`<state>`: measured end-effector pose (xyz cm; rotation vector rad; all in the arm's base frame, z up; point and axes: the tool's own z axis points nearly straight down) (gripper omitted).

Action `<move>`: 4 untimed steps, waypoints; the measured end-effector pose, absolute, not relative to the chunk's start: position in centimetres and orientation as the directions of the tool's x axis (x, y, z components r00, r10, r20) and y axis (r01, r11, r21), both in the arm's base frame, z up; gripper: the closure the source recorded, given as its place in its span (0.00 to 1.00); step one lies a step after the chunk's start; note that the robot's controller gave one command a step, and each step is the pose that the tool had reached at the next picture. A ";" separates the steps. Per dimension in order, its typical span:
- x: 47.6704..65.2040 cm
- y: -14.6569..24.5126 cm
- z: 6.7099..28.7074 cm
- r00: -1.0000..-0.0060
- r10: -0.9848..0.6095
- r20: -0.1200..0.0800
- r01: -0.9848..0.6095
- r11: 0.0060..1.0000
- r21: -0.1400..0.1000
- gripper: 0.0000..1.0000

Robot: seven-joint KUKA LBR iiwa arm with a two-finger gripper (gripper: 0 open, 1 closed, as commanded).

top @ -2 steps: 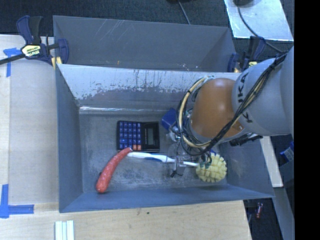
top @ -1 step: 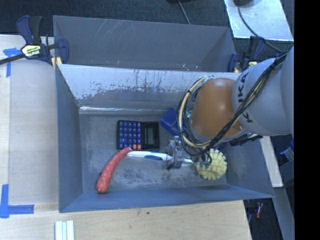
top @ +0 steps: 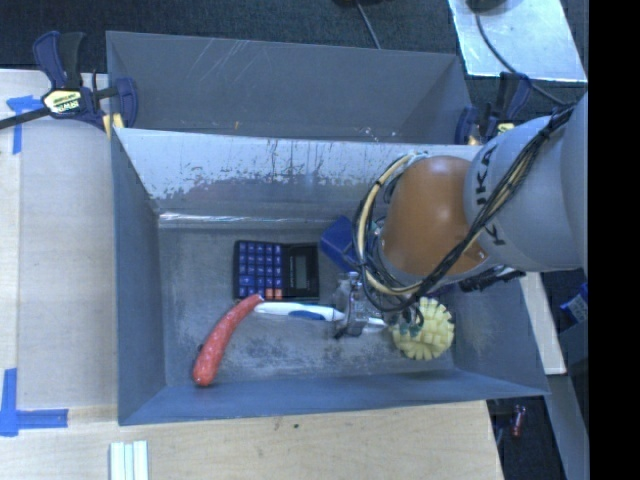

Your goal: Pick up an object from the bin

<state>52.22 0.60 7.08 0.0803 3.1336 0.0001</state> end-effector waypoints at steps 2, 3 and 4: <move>52.1 0.7 18.8 -1.000 -0.003 -0.008 -0.003 1.000 0.000 1.00; 51.2 1.6 9.9 -0.980 -0.198 -0.004 -0.198 0.980 0.000 1.00; 52.7 -2.8 15.8 -0.998 0.062 -0.025 0.062 0.998 -0.001 0.00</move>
Offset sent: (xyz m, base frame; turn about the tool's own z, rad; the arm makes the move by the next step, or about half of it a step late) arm -0.0032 0.0018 0.1495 0.0189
